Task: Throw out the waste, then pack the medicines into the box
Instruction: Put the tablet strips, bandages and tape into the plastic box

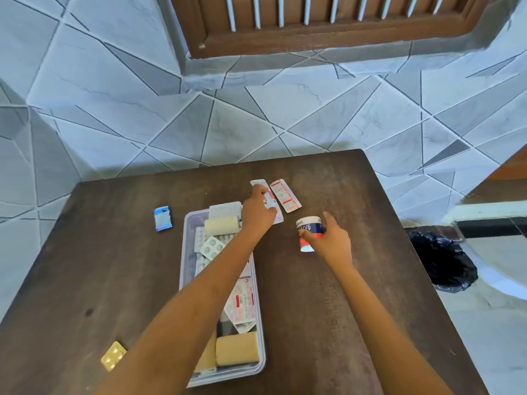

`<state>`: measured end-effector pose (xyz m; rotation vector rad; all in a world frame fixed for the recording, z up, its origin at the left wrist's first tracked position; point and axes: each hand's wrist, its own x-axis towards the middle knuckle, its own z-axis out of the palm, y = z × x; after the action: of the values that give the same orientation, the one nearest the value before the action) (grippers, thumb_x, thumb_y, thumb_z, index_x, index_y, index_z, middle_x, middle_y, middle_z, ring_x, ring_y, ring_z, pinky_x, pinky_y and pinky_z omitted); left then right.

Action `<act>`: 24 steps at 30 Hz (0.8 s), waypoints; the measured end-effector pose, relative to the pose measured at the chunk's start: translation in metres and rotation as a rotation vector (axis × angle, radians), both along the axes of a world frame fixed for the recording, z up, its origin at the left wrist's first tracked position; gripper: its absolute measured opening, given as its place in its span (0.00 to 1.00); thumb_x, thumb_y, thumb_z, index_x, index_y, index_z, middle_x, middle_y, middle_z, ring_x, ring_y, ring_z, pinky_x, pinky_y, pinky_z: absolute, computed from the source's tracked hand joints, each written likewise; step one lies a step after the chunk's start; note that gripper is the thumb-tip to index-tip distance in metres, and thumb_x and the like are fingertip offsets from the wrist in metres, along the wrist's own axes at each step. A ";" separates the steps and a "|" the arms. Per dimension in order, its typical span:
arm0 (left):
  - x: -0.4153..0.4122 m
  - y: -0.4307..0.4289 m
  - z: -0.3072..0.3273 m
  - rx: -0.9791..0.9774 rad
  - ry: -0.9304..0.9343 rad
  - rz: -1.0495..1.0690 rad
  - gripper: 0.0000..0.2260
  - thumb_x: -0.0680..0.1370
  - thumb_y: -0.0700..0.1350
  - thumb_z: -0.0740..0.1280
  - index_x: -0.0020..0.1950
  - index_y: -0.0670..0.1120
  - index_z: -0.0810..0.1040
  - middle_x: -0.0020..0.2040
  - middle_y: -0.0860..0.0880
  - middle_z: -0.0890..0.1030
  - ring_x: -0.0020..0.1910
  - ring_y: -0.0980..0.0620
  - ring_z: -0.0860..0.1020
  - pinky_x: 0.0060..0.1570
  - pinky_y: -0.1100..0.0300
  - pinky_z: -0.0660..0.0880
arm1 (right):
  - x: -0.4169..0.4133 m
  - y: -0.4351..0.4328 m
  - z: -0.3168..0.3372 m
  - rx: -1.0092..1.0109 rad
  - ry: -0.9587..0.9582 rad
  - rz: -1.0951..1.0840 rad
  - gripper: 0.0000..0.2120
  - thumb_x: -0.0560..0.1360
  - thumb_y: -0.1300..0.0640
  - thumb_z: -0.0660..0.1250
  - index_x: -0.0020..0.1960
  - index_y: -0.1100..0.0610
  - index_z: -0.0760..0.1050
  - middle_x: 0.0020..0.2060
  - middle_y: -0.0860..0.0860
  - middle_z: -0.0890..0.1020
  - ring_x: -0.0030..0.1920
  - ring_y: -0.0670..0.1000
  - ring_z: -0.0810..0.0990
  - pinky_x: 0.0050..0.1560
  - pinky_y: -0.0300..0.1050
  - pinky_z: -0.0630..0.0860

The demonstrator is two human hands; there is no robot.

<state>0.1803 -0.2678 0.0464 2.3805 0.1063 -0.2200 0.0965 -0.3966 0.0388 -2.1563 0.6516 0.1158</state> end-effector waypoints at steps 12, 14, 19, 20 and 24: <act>-0.103 0.174 0.025 -0.036 0.035 -0.038 0.23 0.77 0.38 0.64 0.70 0.47 0.60 0.65 0.40 0.75 0.60 0.41 0.78 0.56 0.53 0.77 | -0.073 0.142 0.035 -0.274 -0.078 0.497 0.27 0.70 0.44 0.69 0.64 0.53 0.67 0.55 0.57 0.77 0.52 0.57 0.79 0.48 0.47 0.76; -0.113 0.182 0.018 -0.051 0.052 -0.034 0.24 0.77 0.40 0.64 0.71 0.48 0.60 0.65 0.41 0.75 0.60 0.42 0.78 0.57 0.53 0.77 | -0.076 0.153 0.034 -0.441 -0.079 0.543 0.26 0.70 0.43 0.67 0.62 0.56 0.67 0.54 0.58 0.77 0.51 0.59 0.79 0.45 0.48 0.75; -0.119 0.190 0.014 -0.058 0.034 -0.038 0.25 0.76 0.38 0.65 0.70 0.49 0.61 0.60 0.42 0.78 0.55 0.44 0.80 0.53 0.54 0.78 | -0.074 0.162 0.026 -0.751 -0.066 0.658 0.23 0.71 0.40 0.64 0.57 0.56 0.71 0.51 0.56 0.81 0.55 0.57 0.74 0.55 0.50 0.67; -0.118 0.190 0.013 -0.056 0.035 -0.040 0.25 0.76 0.38 0.65 0.71 0.49 0.61 0.60 0.42 0.78 0.54 0.44 0.80 0.53 0.53 0.78 | -0.073 0.162 0.026 -0.779 -0.064 0.678 0.22 0.72 0.40 0.63 0.56 0.56 0.73 0.51 0.56 0.81 0.56 0.57 0.73 0.57 0.50 0.66; -0.115 0.188 0.013 -0.033 0.071 -0.066 0.26 0.76 0.37 0.64 0.72 0.48 0.61 0.61 0.41 0.77 0.56 0.43 0.79 0.53 0.53 0.78 | -0.067 0.156 0.020 -0.883 0.007 0.857 0.26 0.72 0.38 0.60 0.57 0.58 0.77 0.59 0.58 0.77 0.64 0.59 0.65 0.66 0.55 0.59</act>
<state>0.0655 -0.0796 0.0595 2.3460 0.0574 -0.3349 0.0293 -0.2404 0.0586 -3.1579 -0.3624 0.3359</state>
